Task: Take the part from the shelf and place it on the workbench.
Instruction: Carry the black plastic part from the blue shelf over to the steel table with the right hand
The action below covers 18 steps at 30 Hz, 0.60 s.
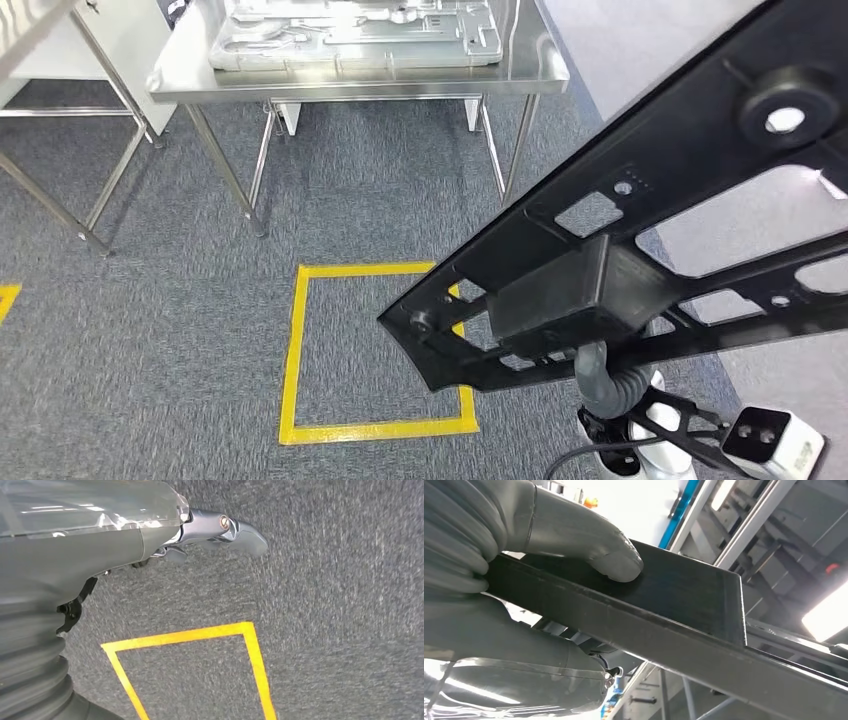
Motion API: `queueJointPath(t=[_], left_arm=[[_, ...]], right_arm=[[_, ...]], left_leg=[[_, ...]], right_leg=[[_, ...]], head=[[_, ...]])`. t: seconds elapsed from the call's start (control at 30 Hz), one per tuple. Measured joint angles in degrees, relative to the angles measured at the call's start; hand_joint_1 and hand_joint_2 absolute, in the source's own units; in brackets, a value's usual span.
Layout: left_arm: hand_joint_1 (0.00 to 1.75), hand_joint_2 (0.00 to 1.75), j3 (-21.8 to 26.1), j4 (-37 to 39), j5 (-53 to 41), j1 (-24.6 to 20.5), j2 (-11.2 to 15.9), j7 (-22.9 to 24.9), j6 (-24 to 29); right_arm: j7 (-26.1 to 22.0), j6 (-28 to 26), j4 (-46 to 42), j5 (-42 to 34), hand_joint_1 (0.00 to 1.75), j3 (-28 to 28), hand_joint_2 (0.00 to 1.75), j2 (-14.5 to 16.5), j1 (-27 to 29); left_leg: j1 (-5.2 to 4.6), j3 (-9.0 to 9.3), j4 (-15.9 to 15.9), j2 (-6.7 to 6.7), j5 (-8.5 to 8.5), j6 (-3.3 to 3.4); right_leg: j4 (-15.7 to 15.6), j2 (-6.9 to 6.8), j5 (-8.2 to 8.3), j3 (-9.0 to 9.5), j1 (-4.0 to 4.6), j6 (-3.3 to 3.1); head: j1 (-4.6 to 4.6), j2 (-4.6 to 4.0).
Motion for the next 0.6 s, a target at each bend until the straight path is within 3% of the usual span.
queueJointPath(t=[0.1, 0.13, 0.17, 0.23, 0.27, 0.3, 0.4, 0.47, 0.53, 0.6], left_arm=[[0.0, 1.75, -0.04, 0.0, -0.01, 0.0, -0.02, 0.01, 0.0], [0.0, 1.75, -0.07, 0.0, -0.01, 0.04, -0.03, 0.01, 0.0], [0.0, 1.75, -0.1, 0.0, 0.01, 0.08, -0.04, 0.01, 0.01], [0.0, 1.75, -0.18, 0.0, 0.02, 0.13, -0.1, 0.01, 0.01], [0.0, 1.75, -0.21, 0.0, 0.02, 0.13, -0.12, 0.01, 0.01], [0.0, 1.75, -0.25, 0.0, 0.01, 0.08, -0.13, 0.01, 0.0], [0.0, 1.75, -0.33, 0.01, -0.01, -0.07, -0.14, 0.1, -0.05], [0.0, 1.75, -0.34, 0.02, -0.01, -0.13, -0.17, 0.14, -0.12], [0.0, 1.75, -0.36, 0.02, -0.03, -0.23, -0.18, 0.15, -0.15], [0.0, 1.75, -0.36, 0.02, -0.03, -0.18, -0.18, 0.16, -0.15]], right_arm=[[0.01, 0.17, 0.01, 0.0, 1.75, -0.17, 1.75, 0.0, 0.19], [0.01, 0.18, 0.01, 0.0, 1.75, -0.21, 1.75, -0.01, 0.29], [0.01, 0.18, 0.01, 0.01, 1.75, -0.25, 1.75, -0.01, 0.35], [0.01, 0.21, 0.01, 0.02, 1.75, -0.31, 1.75, -0.02, 0.37], [0.02, 0.28, 0.03, 0.02, 1.75, -0.34, 1.75, -0.02, 0.38], [0.01, 0.41, 0.03, 0.02, 1.75, -0.4, 1.75, -0.02, 0.39], [0.01, 1.12, -0.11, 0.1, 1.75, -0.72, 1.75, -0.04, 0.72], [0.02, 1.3, -0.29, 0.16, 1.75, -0.95, 1.75, -0.03, 0.86], [0.01, 1.36, -0.47, 0.17, 1.75, -1.05, 1.75, 0.0, 0.82], [0.0, 1.51, -0.49, 0.16, 1.75, -1.1, 1.75, 0.0, 0.9]], left_leg=[[0.08, 0.64, -0.08, 0.0, -0.6, 0.18], [0.12, 0.95, -0.07, 0.0, -0.93, 0.09], [0.19, 1.43, -0.06, -0.01, -1.32, -0.06], [0.38, 2.83, -0.06, -0.03, -2.35, -0.52], [0.41, 3.52, -0.03, -0.03, -2.85, -0.82], [0.42, 3.85, 0.0, -0.02, -3.29, -1.17], [0.27, 4.27, 0.36, 0.1, -4.02, -2.31], [0.33, 4.02, 2.36, 0.09, -4.27, -2.77], [0.44, 0.76, 8.28, 0.01, -5.62, -3.09], [0.44, -4.42, 15.8, -0.04, -8.45, -3.32]], right_leg=[[9.9, -0.11, -4.02, -6.31, -0.51, 0.95], [11.69, -0.16, -4.01, -8.0, -0.69, 1.2], [11.42, -0.24, -2.74, -8.67, -0.87, 1.36], [5.1, -0.49, 2.52, -7.04, -1.2, 1.46], [1.62, -0.65, 4.46, -5.88, -1.21, 1.39], [-1.05, -0.8, 5.35, -5.02, -1.07, 1.09], [-2.8, -0.81, 4.84, -4.49, -0.65, -0.48], [-3.07, -0.67, 4.54, -3.51, -0.81, -1.33], [-3.37, -0.62, 3.98, -2.39, -0.85, -1.95], [-3.43, -0.48, 3.25, -1.63, -0.65, -2.28]], head=[[0.0, 0.0], [0.0, 0.0], [0.0, 0.0], [-0.01, 0.0], [0.0, 0.0], [0.01, 0.0], [0.0, 0.0], [-0.03, 0.0], [-0.04, 0.0], [-0.04, 0.0]])
